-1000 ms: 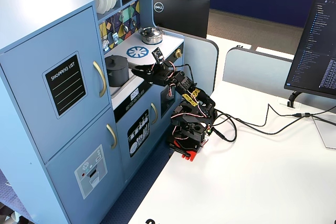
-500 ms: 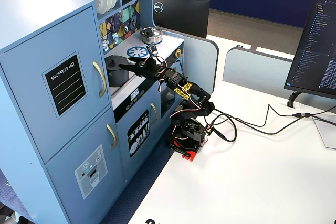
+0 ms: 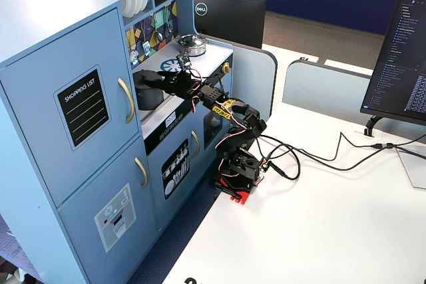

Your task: Take off the lid from the gray recipient and place it on the counter

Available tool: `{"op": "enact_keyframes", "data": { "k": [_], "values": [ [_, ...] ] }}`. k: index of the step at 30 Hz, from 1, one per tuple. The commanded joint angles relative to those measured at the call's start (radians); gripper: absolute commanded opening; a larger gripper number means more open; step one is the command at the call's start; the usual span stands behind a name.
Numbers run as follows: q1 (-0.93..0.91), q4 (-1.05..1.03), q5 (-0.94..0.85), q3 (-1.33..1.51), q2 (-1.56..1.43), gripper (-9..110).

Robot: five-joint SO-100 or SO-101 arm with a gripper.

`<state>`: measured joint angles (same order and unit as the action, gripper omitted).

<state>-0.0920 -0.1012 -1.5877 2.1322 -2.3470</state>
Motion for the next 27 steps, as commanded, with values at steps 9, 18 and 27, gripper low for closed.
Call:
{"op": "enact_keyframes", "data": {
  "k": [9, 18, 27],
  "values": [
    [0.018, 0.048, -0.04, -0.167, 0.15, 25],
    [0.025, 0.023, -0.066, -0.29, 0.285, 23],
    [0.034, 0.003, -0.08, -0.337, 0.344, 0]
  ]
}}
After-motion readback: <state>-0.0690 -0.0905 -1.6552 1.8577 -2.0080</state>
